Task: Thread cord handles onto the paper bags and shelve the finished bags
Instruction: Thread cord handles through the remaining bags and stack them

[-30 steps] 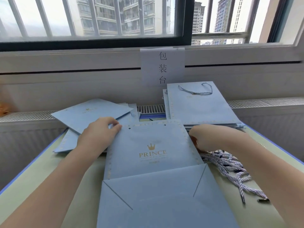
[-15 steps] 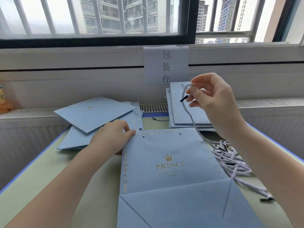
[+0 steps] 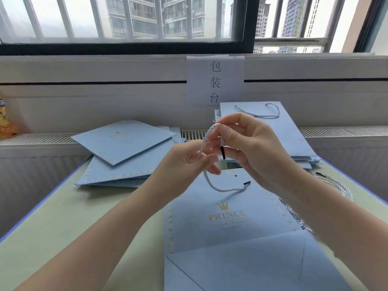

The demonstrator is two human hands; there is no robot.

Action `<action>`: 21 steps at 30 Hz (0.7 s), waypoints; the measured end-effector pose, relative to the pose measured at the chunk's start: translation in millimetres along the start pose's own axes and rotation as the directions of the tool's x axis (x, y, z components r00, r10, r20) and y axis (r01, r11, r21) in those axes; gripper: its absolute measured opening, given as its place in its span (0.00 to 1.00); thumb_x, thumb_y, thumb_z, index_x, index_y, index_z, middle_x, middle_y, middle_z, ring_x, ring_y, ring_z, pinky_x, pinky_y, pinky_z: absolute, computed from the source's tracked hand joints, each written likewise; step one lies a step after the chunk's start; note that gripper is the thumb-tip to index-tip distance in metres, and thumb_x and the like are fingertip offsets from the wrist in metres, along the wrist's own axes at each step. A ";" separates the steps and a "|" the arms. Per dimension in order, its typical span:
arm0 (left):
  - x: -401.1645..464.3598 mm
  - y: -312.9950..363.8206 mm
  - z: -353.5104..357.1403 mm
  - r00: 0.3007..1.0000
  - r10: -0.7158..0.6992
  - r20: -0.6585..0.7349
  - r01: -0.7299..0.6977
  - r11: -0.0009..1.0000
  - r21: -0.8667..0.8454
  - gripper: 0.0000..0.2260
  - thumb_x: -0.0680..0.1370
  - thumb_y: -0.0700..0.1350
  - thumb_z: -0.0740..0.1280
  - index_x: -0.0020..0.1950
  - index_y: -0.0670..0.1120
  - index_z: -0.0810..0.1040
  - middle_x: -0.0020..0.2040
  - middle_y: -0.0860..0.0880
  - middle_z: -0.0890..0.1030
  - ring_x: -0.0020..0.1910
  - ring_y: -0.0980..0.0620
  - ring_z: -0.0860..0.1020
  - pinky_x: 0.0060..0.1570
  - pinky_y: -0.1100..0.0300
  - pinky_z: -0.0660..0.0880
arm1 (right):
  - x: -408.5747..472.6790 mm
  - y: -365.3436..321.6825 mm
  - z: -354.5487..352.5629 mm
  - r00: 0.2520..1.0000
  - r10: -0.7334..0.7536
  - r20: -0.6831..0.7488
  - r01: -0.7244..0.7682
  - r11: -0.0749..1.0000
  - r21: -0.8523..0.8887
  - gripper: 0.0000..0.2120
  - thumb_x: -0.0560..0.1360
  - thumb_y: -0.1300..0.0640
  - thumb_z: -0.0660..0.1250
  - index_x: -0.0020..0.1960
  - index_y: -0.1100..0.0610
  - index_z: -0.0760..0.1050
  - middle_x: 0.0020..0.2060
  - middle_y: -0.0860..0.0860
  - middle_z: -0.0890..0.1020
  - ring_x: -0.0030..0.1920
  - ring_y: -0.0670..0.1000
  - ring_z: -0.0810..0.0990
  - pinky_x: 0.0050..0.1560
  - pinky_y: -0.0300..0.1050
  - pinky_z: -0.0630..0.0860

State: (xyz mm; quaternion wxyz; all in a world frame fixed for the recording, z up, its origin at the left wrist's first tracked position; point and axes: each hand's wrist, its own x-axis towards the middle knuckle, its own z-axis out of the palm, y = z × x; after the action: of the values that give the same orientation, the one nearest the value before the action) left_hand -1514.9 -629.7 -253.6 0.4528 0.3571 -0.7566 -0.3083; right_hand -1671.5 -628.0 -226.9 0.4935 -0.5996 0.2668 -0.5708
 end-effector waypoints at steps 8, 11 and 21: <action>7.7 -6.4 -34.0 0.963 -0.173 -0.207 0.158 0.984 -0.085 0.09 0.79 0.42 0.63 0.43 0.44 0.81 0.24 0.52 0.76 0.26 0.57 0.75 0.34 0.66 0.74 | 15.3 0.1 -40.7 0.885 -0.020 -0.465 -0.008 0.998 -0.060 0.13 0.78 0.68 0.56 0.44 0.55 0.75 0.35 0.50 0.77 0.31 0.43 0.75 0.37 0.35 0.74; 9.1 -17.1 -40.6 0.933 -0.254 -0.255 0.259 0.966 -0.014 0.09 0.79 0.43 0.64 0.42 0.45 0.82 0.24 0.54 0.76 0.25 0.60 0.74 0.29 0.71 0.70 | 18.9 4.6 -48.7 0.855 -0.068 -0.514 -0.033 0.982 -0.184 0.14 0.78 0.69 0.54 0.43 0.55 0.74 0.35 0.50 0.77 0.30 0.42 0.76 0.35 0.35 0.74; 7.5 -20.9 -19.7 0.968 -0.250 0.019 0.249 0.968 0.030 0.14 0.81 0.34 0.55 0.52 0.47 0.79 0.34 0.51 0.73 0.27 0.61 0.67 0.28 0.70 0.64 | 11.1 30.9 -22.2 0.998 -0.065 0.014 0.054 0.675 -0.736 0.06 0.79 0.56 0.61 0.53 0.52 0.76 0.47 0.45 0.81 0.50 0.42 0.79 0.54 0.38 0.72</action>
State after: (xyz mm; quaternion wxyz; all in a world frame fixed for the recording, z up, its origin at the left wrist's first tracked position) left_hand -1494.1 -650.3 -258.8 0.3969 0.4519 -0.7150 -0.3564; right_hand -1682.7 -655.6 -252.9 0.1901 -0.7519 0.4573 -0.4352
